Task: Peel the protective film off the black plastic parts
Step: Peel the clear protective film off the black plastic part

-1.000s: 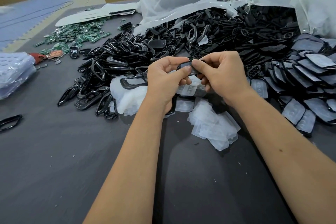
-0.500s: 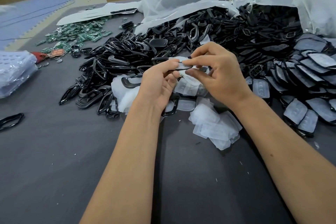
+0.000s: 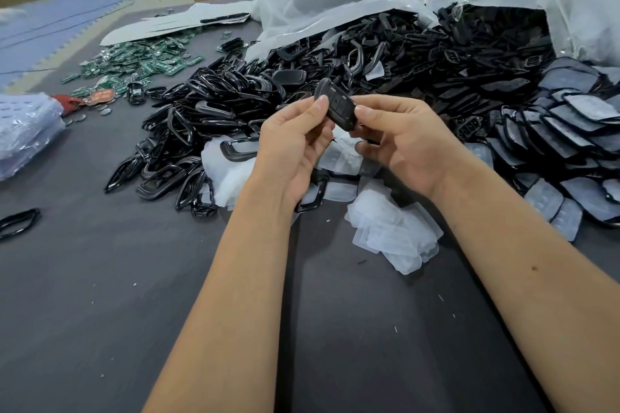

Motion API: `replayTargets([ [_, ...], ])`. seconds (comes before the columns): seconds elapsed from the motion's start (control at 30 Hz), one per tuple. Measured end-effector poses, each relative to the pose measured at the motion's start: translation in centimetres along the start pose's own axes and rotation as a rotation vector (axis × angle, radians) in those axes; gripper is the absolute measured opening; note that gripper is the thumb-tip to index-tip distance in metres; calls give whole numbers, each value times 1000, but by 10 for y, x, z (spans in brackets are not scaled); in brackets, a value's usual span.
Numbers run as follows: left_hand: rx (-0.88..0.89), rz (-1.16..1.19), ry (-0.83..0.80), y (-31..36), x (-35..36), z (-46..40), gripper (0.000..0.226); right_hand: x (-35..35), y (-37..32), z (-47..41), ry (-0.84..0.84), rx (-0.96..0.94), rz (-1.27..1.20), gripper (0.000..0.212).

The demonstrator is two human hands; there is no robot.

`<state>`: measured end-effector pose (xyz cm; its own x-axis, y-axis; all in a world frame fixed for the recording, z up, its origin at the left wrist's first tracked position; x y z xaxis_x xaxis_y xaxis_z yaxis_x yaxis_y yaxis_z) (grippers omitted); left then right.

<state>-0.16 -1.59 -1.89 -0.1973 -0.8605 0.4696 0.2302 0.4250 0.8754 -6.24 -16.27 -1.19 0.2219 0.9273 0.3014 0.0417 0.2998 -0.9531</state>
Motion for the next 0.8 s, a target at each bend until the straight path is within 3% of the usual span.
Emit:
replayTargets([
  [0.4,-2,-60,-4,-3,8,4,10,-12,-1,-3,130,-157,3,21],
  [0.8,49,-136,54,-1,8,4,11,-6,4,-3,86,-2,-180,30],
])
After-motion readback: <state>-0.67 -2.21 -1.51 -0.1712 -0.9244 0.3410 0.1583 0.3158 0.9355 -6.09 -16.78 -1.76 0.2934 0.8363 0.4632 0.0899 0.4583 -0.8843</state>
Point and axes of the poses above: each hand's wrist, its own z-axis away from the middle knuckle, its own x-axis out of the palm, y = z × x, the point moved 4 cm from there along -z, towards the middle knuckle, and after that the axes turned 5 degrees about y, right-handed, at the moved point
